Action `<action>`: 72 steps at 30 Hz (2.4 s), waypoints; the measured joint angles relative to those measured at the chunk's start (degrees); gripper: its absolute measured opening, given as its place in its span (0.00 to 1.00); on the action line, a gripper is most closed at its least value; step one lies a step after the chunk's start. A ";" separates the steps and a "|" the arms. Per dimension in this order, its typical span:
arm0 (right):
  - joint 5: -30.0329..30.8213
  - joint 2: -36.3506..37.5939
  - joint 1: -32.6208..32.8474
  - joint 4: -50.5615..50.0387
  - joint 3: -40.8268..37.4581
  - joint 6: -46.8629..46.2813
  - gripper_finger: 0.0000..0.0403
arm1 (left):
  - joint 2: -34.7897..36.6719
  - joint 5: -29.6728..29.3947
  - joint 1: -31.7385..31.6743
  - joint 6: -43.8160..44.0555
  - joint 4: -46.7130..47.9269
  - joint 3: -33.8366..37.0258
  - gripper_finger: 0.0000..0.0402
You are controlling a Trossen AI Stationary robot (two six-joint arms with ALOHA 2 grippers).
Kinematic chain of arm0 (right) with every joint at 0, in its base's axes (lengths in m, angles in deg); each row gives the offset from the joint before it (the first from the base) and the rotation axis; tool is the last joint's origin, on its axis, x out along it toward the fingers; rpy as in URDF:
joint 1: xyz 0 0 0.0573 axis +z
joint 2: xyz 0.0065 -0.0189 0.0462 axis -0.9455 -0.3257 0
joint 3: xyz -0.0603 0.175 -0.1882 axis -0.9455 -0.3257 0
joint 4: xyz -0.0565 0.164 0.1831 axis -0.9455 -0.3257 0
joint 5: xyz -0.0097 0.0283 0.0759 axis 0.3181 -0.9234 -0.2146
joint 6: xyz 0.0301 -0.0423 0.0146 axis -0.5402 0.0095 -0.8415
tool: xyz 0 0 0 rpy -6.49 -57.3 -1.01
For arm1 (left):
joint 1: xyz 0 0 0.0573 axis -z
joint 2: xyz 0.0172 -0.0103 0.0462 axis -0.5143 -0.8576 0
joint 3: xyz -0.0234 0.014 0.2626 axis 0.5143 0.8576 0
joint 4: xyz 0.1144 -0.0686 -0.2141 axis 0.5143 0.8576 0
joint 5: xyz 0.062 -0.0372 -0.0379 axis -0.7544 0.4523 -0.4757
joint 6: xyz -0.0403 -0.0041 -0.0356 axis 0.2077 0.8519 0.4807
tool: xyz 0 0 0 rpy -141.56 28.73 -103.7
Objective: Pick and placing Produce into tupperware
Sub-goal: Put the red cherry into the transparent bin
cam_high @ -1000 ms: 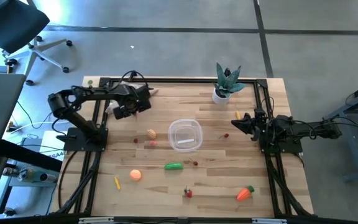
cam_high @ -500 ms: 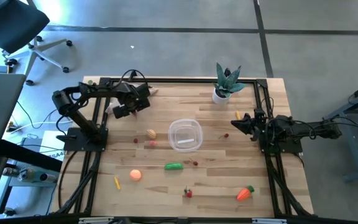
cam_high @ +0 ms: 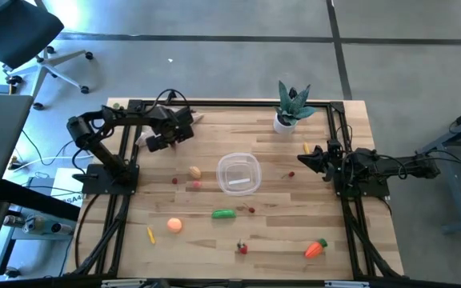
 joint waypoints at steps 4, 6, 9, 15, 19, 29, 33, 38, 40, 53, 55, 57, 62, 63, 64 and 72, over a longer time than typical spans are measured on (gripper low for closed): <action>0.00 0.00 0.00 0.00 -0.01 0.02 0.09 | 0.38 1.03 0.00 0.00 -3.00 2.32 0.50; 0.00 0.00 0.00 0.02 -0.01 0.00 0.09 | 0.43 1.34 0.00 0.12 -4.04 3.14 0.50; 0.02 0.00 0.00 0.00 -0.01 0.00 0.09 | 0.37 1.28 0.00 0.20 -4.17 3.21 0.50; 0.00 0.00 0.00 0.00 -0.01 0.00 0.09 | 0.35 1.31 0.02 0.20 -4.37 3.28 0.48; 0.00 0.00 0.00 0.00 0.00 0.00 0.09 | 0.33 1.43 0.02 0.24 -4.42 3.31 0.40; 0.02 0.00 0.00 0.00 0.00 0.00 0.09 | 0.18 1.90 0.02 0.48 -4.63 2.95 0.22; 0.00 0.00 0.00 0.00 -0.01 0.00 0.09 | 0.11 2.03 0.02 0.50 -4.66 2.80 0.20; 0.01 0.00 0.00 0.00 -0.01 0.00 0.09 | 0.09 2.09 0.02 0.42 -4.66 2.80 0.24; 0.00 0.00 0.00 0.00 -0.01 0.02 0.09 | 0.09 2.14 0.02 0.17 -4.69 2.80 0.25; 0.02 0.00 0.00 -0.04 -0.01 0.02 0.09 | 7.86 6.69 0.02 -2.70 -7.00 2.93 0.21; 0.02 0.00 0.00 -0.04 0.00 0.00 0.09 | 9.93 8.21 0.01 -3.71 -8.46 2.88 0.20; 0.01 0.00 0.00 -0.09 -0.01 0.02 0.09 | 11.79 9.84 0.13 -5.47 -10.64 2.88 0.20; 0.02 0.00 0.00 -0.13 0.00 0.00 0.09 | 15.65 12.65 0.04 -7.63 -20.35 2.76 0.20; 0.02 0.00 0.00 -0.15 0.01 0.00 0.09 | 16.08 13.60 0.04 -8.10 -21.61 2.32 0.20; 0.02 0.00 0.00 -0.15 0.01 0.00 0.09 | 16.17 14.52 0.06 -8.93 -22.36 1.37 0.20; 0.00 0.00 0.00 -0.17 -0.01 0.00 0.09 | 14.21 13.46 5.43 -18.41 -20.45 -10.57 0.20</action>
